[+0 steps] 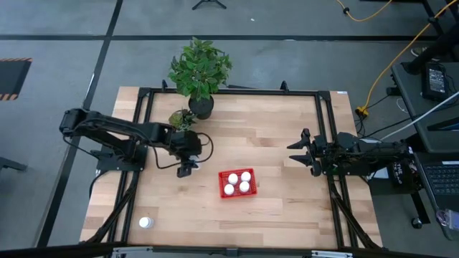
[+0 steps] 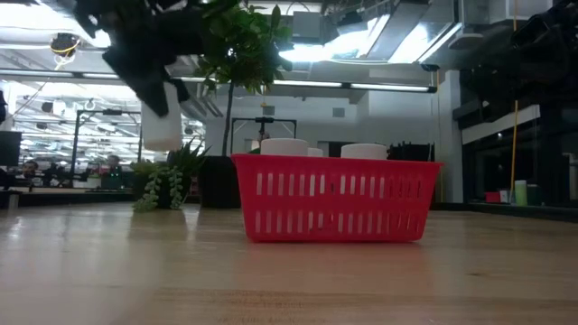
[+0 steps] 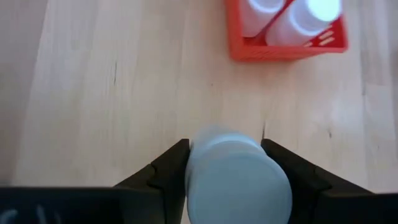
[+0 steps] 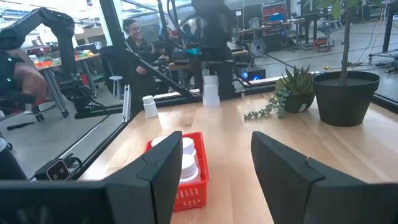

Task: Pick and place pill bottles into a basket
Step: Put the white pill bottles into the red bin

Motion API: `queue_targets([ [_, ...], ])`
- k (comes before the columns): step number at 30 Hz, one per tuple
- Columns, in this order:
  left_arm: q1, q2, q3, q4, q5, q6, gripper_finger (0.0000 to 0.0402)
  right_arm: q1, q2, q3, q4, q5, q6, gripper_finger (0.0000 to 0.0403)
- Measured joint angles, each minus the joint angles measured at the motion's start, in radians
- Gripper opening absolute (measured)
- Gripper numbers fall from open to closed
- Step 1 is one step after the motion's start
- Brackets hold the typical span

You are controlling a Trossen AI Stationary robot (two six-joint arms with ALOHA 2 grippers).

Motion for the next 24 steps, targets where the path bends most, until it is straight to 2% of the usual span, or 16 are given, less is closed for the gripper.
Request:
queue_targets([
  [9, -0.016, 0.001, 0.109, -0.030, 0.011, 0.123, 0.0168, 0.000, 0.000, 0.000, 0.000, 0.000, 0.000, 0.0194],
  [15, -0.016, 0.021, 0.194, 0.006, 0.065, 0.132, 0.0168, 0.000, 0.000, 0.000, 0.000, 0.000, -0.001, 0.0194],
  [24, -0.023, 0.227, 0.345, 0.025, 0.079, 0.046, 0.0168, 0.000, 0.000, 0.000, 0.000, 0.000, -0.001, 0.0194],
])
